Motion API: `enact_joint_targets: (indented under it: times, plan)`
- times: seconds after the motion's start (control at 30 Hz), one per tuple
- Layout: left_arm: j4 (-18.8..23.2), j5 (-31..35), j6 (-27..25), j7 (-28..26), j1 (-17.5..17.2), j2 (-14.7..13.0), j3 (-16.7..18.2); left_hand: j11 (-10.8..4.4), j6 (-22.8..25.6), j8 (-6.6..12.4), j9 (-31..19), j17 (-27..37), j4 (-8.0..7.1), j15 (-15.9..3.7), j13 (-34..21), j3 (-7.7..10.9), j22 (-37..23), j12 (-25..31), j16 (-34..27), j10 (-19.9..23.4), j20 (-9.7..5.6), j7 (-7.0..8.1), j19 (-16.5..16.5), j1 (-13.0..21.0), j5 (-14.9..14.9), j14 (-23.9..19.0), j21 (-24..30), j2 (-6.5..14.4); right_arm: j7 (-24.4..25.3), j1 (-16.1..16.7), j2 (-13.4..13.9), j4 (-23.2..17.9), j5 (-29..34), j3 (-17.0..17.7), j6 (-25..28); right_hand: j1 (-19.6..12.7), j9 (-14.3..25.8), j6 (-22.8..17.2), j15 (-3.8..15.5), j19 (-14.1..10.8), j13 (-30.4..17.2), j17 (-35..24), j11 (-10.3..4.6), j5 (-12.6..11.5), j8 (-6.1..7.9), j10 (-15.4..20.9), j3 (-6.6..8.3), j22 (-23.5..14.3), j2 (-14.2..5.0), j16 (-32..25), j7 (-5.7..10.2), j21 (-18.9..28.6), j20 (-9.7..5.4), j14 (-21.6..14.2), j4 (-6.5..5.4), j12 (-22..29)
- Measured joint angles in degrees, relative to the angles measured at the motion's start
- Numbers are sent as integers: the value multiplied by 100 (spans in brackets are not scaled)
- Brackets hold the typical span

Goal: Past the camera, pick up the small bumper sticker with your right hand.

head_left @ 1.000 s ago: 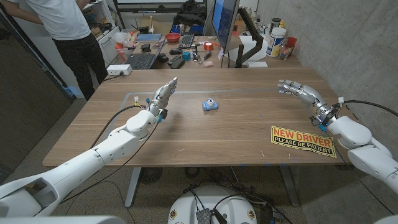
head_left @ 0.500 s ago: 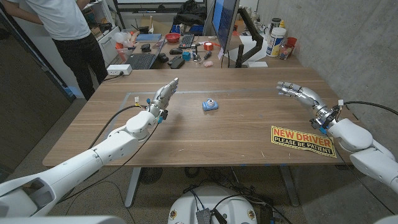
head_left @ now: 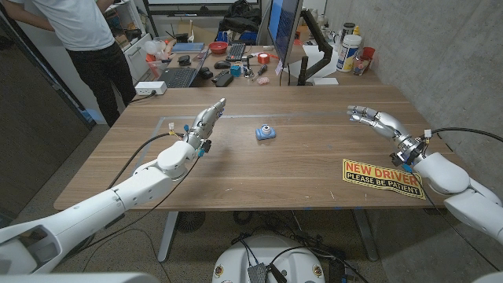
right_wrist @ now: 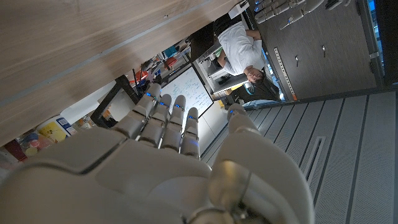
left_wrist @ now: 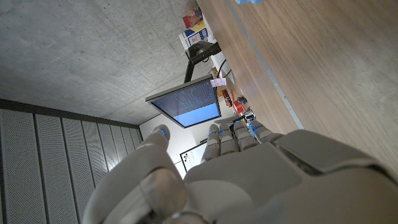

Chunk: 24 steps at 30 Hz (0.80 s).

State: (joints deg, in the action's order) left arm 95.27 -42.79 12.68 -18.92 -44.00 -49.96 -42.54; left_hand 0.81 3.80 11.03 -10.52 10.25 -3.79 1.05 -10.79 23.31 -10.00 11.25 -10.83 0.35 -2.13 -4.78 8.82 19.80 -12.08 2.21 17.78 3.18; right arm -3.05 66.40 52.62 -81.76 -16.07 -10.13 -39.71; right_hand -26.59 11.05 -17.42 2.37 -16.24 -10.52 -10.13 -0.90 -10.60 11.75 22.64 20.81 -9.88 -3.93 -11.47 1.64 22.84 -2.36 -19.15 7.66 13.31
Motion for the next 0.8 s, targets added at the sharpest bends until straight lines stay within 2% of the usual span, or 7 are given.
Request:
enact_joint_targets:
  times: [0.8]
  plan:
    - [167,-183,168,-303,161,-325,-378,0,-1,0,0,0,0,0,0,0,1,0,0,0,0,-1,0,30,0,0,-66,31,389,392,271,-201,346,144,-58,0,0,-30,19,-52,0,-1,-41,0,0,42,16,0,0,0,30,-39,10,-83,16,0]
